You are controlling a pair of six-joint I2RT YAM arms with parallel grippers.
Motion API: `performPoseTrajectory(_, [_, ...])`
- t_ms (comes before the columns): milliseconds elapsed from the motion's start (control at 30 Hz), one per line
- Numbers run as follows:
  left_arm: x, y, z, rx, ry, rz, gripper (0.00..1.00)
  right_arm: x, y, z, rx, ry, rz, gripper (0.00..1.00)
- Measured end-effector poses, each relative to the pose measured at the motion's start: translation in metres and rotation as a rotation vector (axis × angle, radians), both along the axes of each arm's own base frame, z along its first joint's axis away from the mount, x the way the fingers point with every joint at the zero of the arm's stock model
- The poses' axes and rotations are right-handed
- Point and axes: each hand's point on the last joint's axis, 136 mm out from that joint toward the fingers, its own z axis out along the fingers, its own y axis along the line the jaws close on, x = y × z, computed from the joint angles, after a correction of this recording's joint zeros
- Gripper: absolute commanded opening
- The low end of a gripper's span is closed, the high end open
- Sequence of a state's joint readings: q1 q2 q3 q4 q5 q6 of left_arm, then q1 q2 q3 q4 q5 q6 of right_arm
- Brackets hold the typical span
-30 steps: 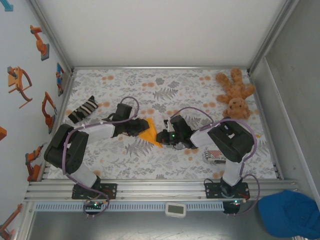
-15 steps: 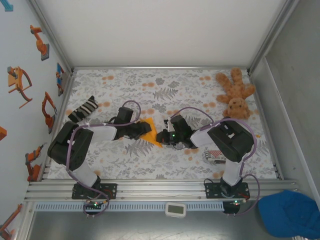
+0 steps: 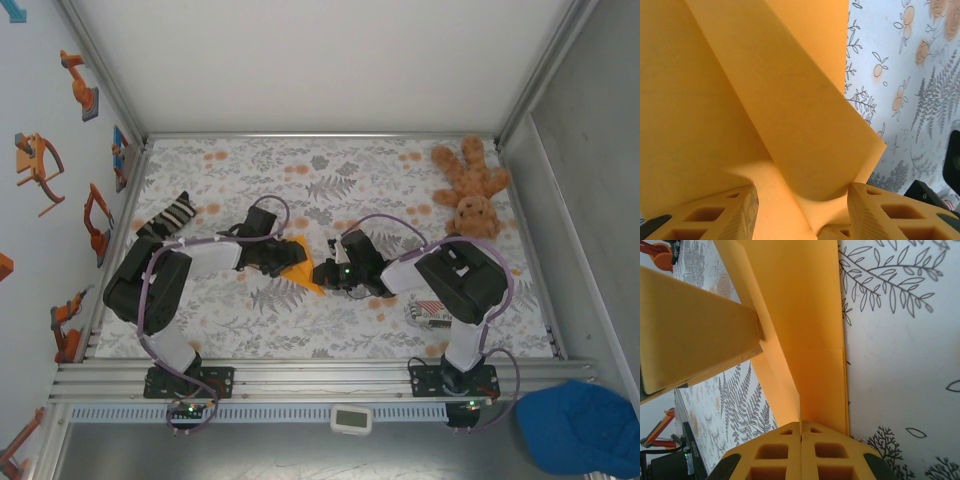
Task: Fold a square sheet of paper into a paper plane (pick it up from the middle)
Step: Fourth fold the wing at the center of the table.
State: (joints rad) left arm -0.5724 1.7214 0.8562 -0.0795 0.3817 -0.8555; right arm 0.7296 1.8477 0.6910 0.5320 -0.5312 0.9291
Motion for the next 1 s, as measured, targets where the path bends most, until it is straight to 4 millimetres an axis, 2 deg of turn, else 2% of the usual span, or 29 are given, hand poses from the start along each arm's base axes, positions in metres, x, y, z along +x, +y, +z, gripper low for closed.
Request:
performPoseTrajectory(233, [0.002,0.001,-0.005,0.085,0.064,0.011,0.48,0.000,0.000,0.000,0.001,-0.005,0.004,0.09])
performPoseTrajectory(400, [0.002,0.002,-0.006,0.106,0.091,0.012,0.48,-0.001,0.000,0.008,0.009,-0.029,0.016,0.14])
performPoseTrajectory(800, [0.002,0.002,-0.009,0.137,0.131,0.011,0.50,-0.008,-0.006,0.002,-0.052,-0.076,0.086,0.16])
performPoseTrajectory(1000, [0.001,0.002,-0.010,0.143,0.140,0.010,0.49,-0.009,-0.007,0.001,-0.073,-0.101,0.118,0.12])
